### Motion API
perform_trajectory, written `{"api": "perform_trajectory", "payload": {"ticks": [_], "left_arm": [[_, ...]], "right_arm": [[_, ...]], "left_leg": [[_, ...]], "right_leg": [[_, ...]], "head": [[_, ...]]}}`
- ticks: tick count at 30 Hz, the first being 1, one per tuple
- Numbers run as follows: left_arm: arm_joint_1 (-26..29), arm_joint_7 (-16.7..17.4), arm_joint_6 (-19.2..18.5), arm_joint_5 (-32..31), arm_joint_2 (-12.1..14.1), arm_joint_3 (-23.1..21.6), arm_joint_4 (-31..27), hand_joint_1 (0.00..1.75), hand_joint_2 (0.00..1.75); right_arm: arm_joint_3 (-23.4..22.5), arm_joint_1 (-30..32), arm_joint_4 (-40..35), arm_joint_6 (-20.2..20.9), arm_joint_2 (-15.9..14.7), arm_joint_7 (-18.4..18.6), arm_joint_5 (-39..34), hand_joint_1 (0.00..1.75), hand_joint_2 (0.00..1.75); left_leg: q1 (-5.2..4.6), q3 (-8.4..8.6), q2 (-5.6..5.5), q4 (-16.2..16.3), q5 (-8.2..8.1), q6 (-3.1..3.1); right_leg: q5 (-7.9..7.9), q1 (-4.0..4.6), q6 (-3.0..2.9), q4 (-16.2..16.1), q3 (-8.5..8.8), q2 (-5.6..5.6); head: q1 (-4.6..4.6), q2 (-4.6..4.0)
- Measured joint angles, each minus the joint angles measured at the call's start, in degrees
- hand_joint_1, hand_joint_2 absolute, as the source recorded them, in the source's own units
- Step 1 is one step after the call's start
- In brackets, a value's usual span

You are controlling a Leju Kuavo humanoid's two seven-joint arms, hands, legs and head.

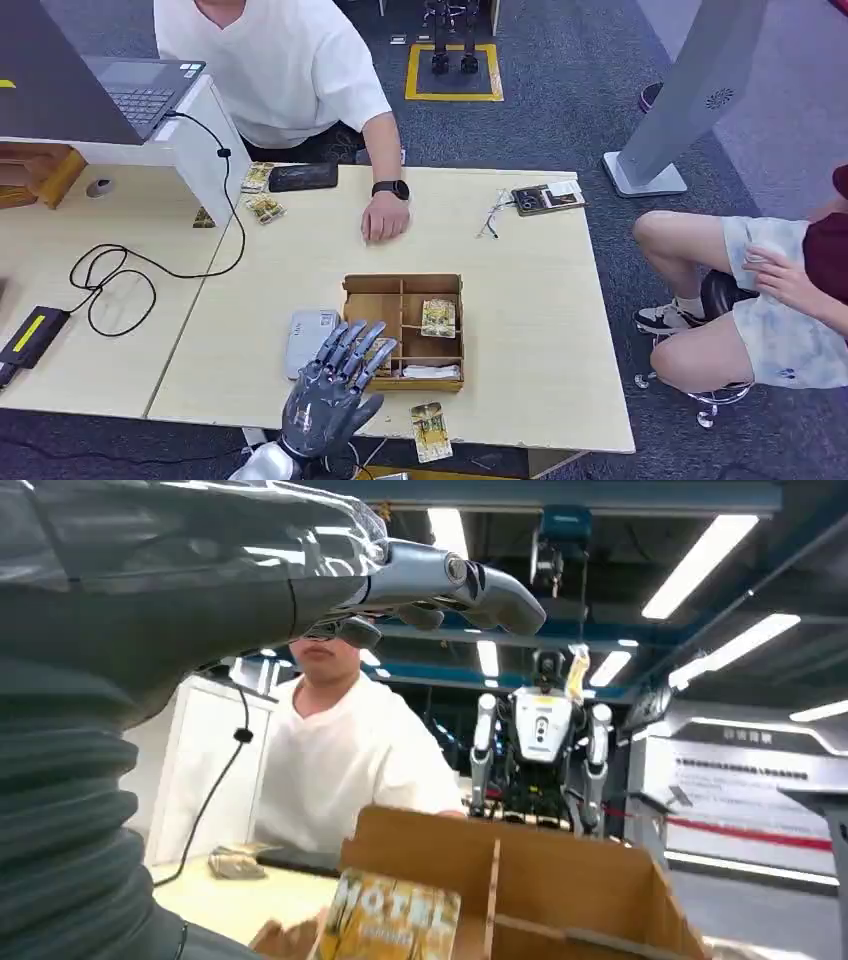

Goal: Pass the card to the sensor for recognition and then transmit it.

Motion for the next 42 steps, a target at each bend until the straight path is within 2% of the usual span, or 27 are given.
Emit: {"api": "perform_trajectory", "payload": {"ticks": [4,9,16,23,32,42], "left_arm": [[-0.01,-0.24,0.0,-0.53,-0.96,0.59,-1.09,0.0,1.75],[-0.1,1.96,-0.02,-2.34,-1.42,1.11,-1.11,0.0,1.75],[-2.44,9.75,-0.02,-4.77,-0.5,0.63,0.86,0.0,1.75],[-6.53,15.1,-0.02,-5.11,1.35,-3.36,8.54,0.0,1.75],[-11.68,17.49,-0.02,-4.35,2.27,-8.13,15.3,0.0,1.75],[-13.27,19.61,-0.02,-4.7,3.23,-10.73,16.77,0.0,1.75]], "right_arm": [[0.0,0.0,0.0,0.0,0.0,0.11,-0.02,0.0,1.75],[0.0,-0.01,0.0,0.0,0.0,0.13,0.0,0.0,1.75],[0.0,-0.05,0.0,0.0,0.0,0.15,0.59,0.0,1.75],[0.0,-0.07,0.0,0.2,0.0,0.15,0.66,0.0,1.75],[0.0,-0.22,0.02,0.2,-0.07,-0.04,0.55,0.0,1.75],[0.02,-0.22,0.02,0.26,-0.13,-0.09,0.55,0.0,1.75]], "left_leg": [[0.0,0.01,0.0,0.0,0.0,0.0],[0.01,0.01,0.0,0.0,0.0,0.0],[0.0,0.02,0.01,0.0,0.0,0.0],[0.0,0.02,0.0,0.0,0.02,-0.01],[0.0,0.06,-0.07,-0.01,0.02,0.0],[0.0,0.23,-0.08,-0.02,0.09,0.0]], "right_leg": [[0.0,0.0,0.0,0.0,0.0,0.0],[0.0,0.0,0.0,0.0,0.0,0.0],[0.0,0.0,0.0,0.0,0.0,0.01],[0.01,0.0,0.0,0.0,0.0,0.01],[0.0,0.0,0.01,0.0,0.13,-0.05],[0.06,0.0,0.04,0.0,0.31,-0.05]], "head": [[0.0,0.0],[-0.02,0.0],[0.0,0.0],[0.0,0.0],[-0.02,0.0],[-0.02,0.0]]}}
